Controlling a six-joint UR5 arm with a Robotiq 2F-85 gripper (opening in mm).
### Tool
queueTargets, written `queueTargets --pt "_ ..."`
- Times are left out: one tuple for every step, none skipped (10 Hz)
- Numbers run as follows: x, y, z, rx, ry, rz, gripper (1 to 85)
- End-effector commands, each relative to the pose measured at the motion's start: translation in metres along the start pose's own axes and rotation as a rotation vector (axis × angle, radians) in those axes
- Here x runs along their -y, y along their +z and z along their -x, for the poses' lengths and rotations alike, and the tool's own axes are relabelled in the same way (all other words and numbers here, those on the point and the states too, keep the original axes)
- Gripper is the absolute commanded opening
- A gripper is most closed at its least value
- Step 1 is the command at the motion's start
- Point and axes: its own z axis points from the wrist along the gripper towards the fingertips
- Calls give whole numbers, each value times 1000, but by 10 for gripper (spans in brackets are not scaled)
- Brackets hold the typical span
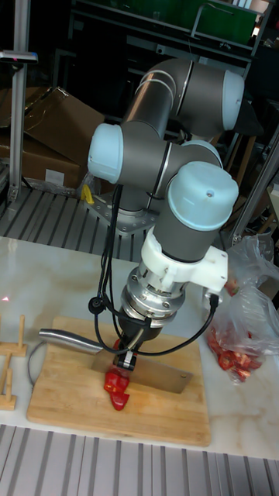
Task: Chop the chili peppers
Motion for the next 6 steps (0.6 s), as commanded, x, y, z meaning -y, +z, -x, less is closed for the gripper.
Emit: queueTargets --pt "0 -2 13 44 -13 7 13" --pt "-1 -4 18 55 -19 10 13" --pt "-1 -5 21 59 -20 11 13" --pt "-2 -3 24 60 -19 8 13" --pt "-2 -1 24 52 -17 4 13" --pt "-2 1 22 44 -16 -1 13"
